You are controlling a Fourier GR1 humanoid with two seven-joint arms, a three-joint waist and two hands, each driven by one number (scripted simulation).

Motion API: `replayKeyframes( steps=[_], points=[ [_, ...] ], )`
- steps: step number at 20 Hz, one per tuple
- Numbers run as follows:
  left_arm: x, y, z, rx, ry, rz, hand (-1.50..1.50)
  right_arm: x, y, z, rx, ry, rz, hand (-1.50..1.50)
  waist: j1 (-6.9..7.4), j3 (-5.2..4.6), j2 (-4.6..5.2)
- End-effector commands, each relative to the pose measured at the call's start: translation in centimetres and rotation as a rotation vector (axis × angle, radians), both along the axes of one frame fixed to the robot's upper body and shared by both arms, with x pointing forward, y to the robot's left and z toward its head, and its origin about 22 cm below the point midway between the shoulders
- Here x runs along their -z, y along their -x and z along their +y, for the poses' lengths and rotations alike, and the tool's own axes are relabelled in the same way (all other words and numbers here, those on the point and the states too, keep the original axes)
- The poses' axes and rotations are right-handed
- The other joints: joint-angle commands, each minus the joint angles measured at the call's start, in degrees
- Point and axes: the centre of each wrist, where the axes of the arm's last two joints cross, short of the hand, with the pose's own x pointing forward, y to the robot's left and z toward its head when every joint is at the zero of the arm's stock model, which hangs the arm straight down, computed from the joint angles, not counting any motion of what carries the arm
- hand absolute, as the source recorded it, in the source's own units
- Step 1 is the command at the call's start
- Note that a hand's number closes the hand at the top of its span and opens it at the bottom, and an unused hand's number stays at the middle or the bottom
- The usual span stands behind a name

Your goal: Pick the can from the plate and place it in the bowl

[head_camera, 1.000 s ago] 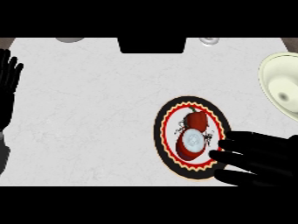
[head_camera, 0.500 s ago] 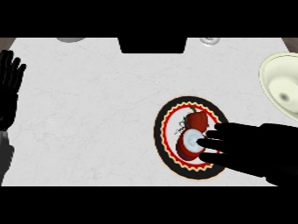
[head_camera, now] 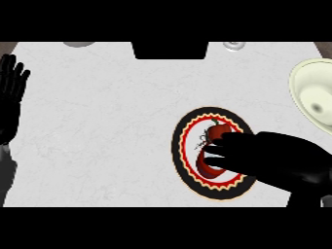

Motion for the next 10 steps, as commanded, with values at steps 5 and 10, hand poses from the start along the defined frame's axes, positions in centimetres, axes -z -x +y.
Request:
replayKeyframes(
  steps=[5, 10],
  points=[
    [-1.0, 0.4, -0.3, 0.016, 0.012, -0.013, 0.00, 3.5, -3.2, 0.9, 0.013, 0.033, 0.013, -1.50, 0.15, 0.00, 0.00],
    [-1.2, -1.0, -0.4, -0.007, -0.007, -0.004, 0.00, 5.8, -4.1, 0.7, -0.013, -0.034, 0.011, -1.50, -0.13, 0.00, 0.05]
  ],
)
